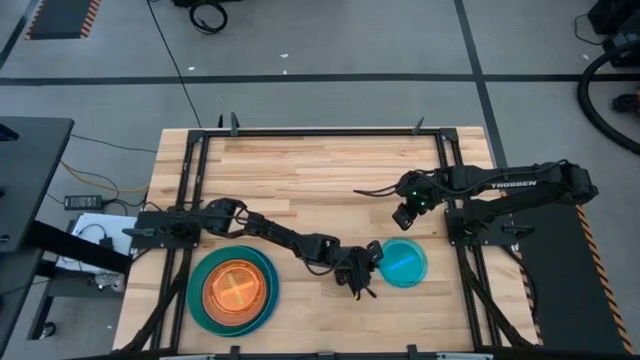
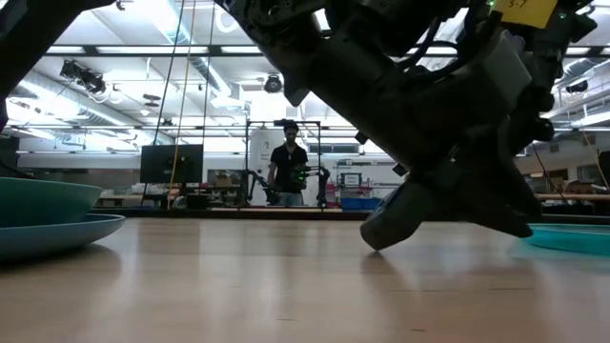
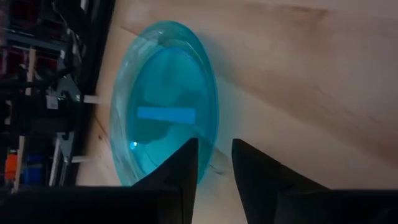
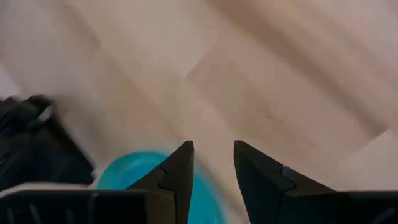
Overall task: Stack plastic plates
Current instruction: Stack the light blue plate on top of the orange plate
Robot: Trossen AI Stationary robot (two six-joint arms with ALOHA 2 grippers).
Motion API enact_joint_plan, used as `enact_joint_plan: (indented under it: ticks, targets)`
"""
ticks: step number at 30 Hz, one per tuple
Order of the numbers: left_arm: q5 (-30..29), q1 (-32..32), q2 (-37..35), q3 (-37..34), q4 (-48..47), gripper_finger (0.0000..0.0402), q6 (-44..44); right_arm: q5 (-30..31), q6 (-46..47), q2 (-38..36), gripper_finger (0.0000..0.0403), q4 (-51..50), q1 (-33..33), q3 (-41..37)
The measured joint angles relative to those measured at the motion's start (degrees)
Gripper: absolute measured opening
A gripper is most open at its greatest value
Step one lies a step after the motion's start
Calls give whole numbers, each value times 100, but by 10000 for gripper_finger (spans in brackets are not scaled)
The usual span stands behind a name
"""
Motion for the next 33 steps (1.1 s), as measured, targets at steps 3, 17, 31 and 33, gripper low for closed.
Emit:
enact_joint_plan:
  ticks: [3, 17, 31, 33]
  targets:
    - [-1, 0, 7, -5, 138, 105, -7, -456, 133, 0, 125, -88, 50, 0]
    - [6, 33, 11, -9, 367, 124, -302, -592, 663, 5, 125, -645, 632, -7]
    - [664, 174, 9, -9, 490, 126, -194, -577, 1529, 477, 125, -537, 1406, -356]
    - [785, 189, 9, -9, 494, 126, -194, -577, 1580, 549, 125, -494, 1497, -356]
